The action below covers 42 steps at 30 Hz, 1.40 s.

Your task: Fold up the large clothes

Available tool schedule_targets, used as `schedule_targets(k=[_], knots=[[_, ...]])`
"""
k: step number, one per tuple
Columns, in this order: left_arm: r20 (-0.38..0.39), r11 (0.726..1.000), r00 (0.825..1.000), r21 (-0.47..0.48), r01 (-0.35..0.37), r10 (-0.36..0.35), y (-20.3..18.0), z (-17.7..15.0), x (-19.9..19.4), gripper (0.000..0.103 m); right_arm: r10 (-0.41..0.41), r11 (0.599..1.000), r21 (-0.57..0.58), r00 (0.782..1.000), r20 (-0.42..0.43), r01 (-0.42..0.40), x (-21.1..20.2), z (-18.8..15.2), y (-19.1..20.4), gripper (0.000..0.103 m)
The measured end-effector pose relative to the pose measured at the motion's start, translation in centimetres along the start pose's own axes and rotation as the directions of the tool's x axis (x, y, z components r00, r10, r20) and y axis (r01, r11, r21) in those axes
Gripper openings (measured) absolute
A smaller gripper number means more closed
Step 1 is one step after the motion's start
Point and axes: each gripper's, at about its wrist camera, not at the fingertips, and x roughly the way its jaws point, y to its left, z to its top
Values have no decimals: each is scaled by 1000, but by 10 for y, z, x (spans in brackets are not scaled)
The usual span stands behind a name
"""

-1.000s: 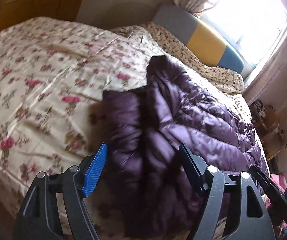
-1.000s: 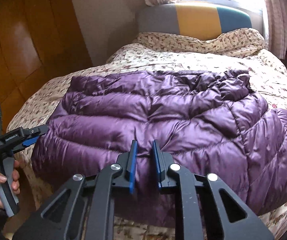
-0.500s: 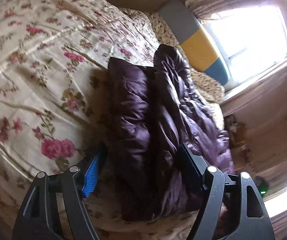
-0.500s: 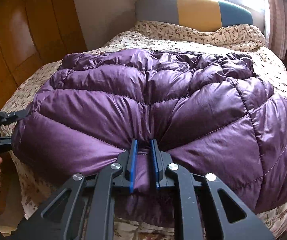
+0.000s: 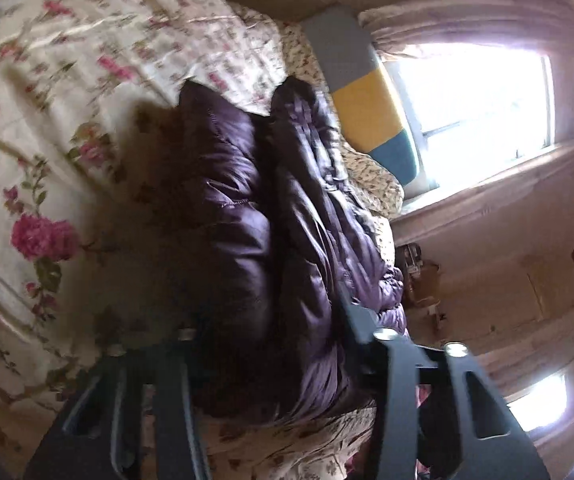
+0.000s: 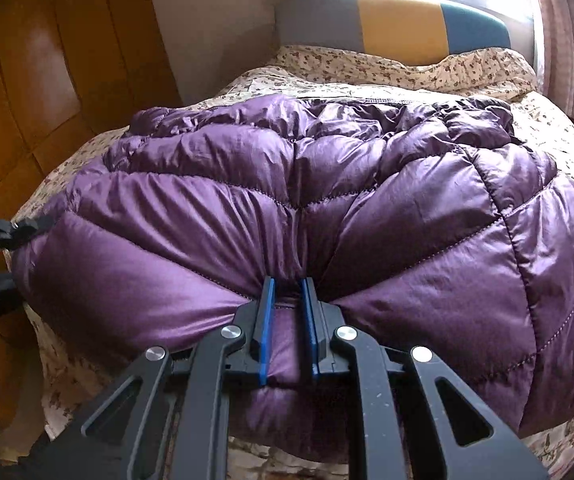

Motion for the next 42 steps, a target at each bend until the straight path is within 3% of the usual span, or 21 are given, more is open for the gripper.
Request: schedule_targets(k=[2,9,19,24,32,42], knots=[[5,999,1000,42,12,-12,-15,1,-2,31,-4,1000,-11,1000,7,4,2,-3,1,12],[3,981,999,185,52,-54,-81,-1,2,30,-16,999,-38,1000,15,16,2,-7,6,12],[-93,925,993,368,98,-68,-167,-10,41,27,32,999,-8,999,-22,-32,-15,6,-1,13],[-127,896,991,434,98,-47,-200,-20,61,27,44,999,26,999,-11,-44,-44,10,-19,23],[-183,872,983,480,95,-6,-228,-33,105,27,-91,991,101,995,32,87,-98,19,-75,32],[-275,838,960,536,103,58,-260,-69,175,27,-258,922,283,965,-52,262,-137,8,-174,39]])
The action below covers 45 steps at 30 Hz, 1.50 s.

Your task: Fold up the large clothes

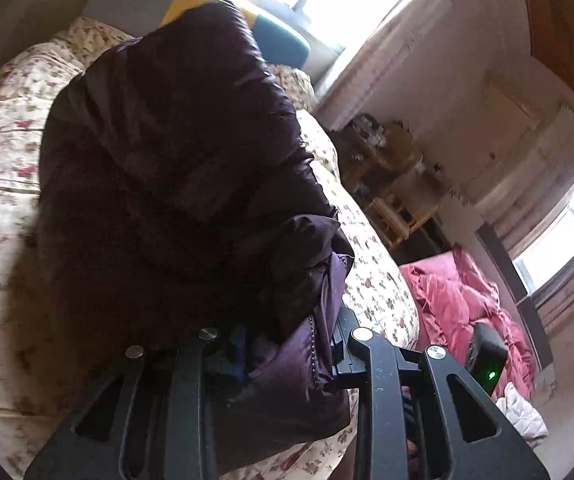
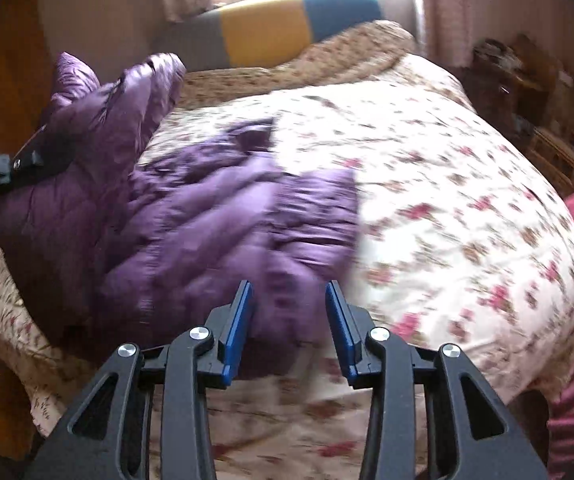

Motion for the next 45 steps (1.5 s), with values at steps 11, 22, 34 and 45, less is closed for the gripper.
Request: schedule_targets(k=[11,22,34,45], knots=[[-97,999,994,22,-46,48,-29,-20,72,58,-94,991,85,993,-77,101,6,-6,-56,42],[-77,999,997,34,29,-26,-26,-10,38,76,-64,996,61,996,-55,68,3,-5,-35,43],[44,993,994,-43,106,-104,-6,-11,-22,81,17,1000,-14,1000,-4,-18,-15,4,1,43],[25,957,982,-232,-175,185,86,-50,-48,81,159,982,-115,986,58,-151,-45,16,50,43]])
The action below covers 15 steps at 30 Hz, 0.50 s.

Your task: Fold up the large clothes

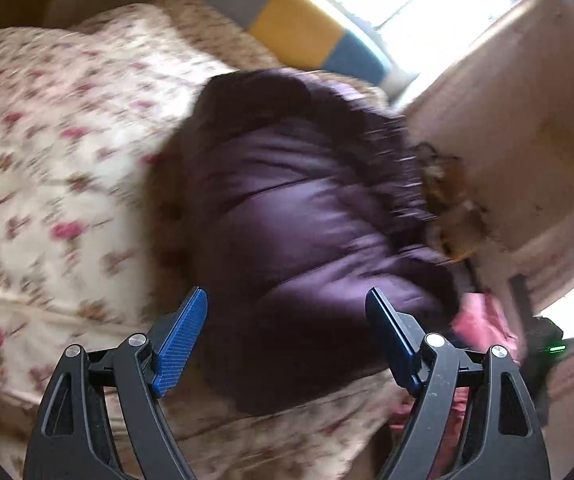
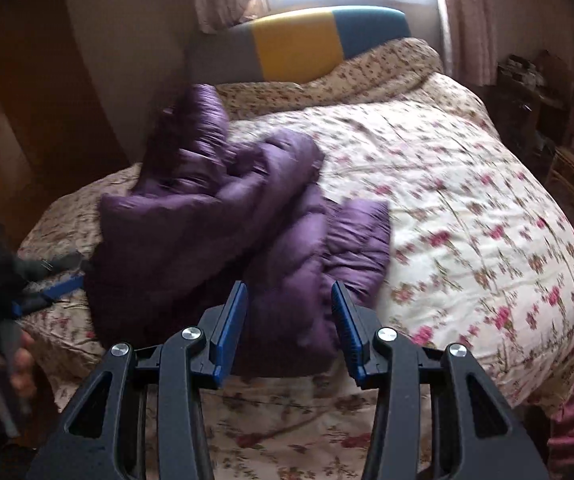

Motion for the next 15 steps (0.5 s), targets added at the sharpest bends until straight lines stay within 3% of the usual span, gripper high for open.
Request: schedule_targets(k=[8,15], knots=[[-8,999,999,-26,-32,31,23,-10,1,75,86,991,-105,995,54,-80,-6,23,45,43],[-13,1000,1000,8,-18,18,18,-17,1,71,84,977,-201,995,56,-72,8,30,75,46]])
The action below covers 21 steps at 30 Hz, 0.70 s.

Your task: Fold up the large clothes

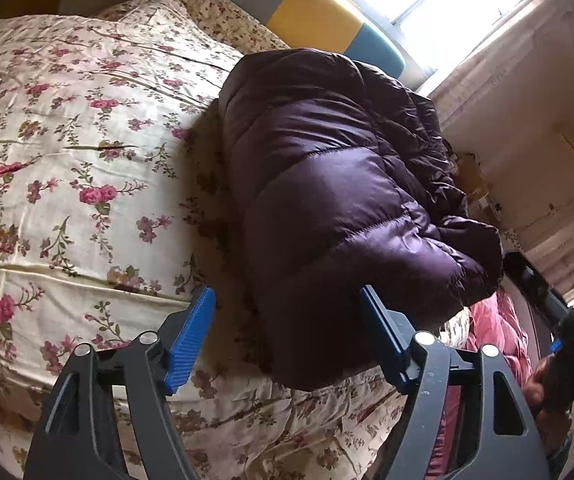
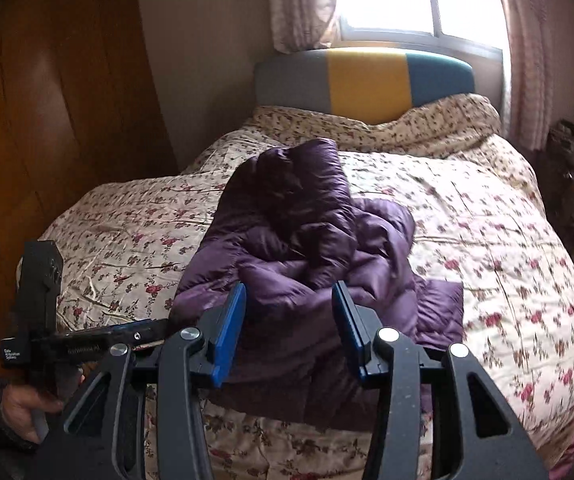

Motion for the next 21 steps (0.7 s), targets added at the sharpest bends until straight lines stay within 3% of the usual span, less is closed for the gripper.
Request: schedule_targets(k=[6,7,10,11,21], knots=[[-3,998,1000,55,16,-16,-12,-3,-4,67,-53,996,-81,996,-73,47,20,-6,2,43],[-3,998,1000,61,16,-16,-13,-3,-3,67,-48,996,-79,995,-90,41,23,-8,-1,28],[-10,997,1000,71,25,-25,-17,-3,-3,65,-41,998,-58,989,-140,33,31,-15,-10,11],[-13,996,999,81,30,-29,-20,-4,-2,61,-45,998,-56,987,-152,37,32,-19,-12,10],[-37,987,998,151,54,-49,-45,-9,5,57,-120,993,-27,960,-255,117,48,-59,-36,6]])
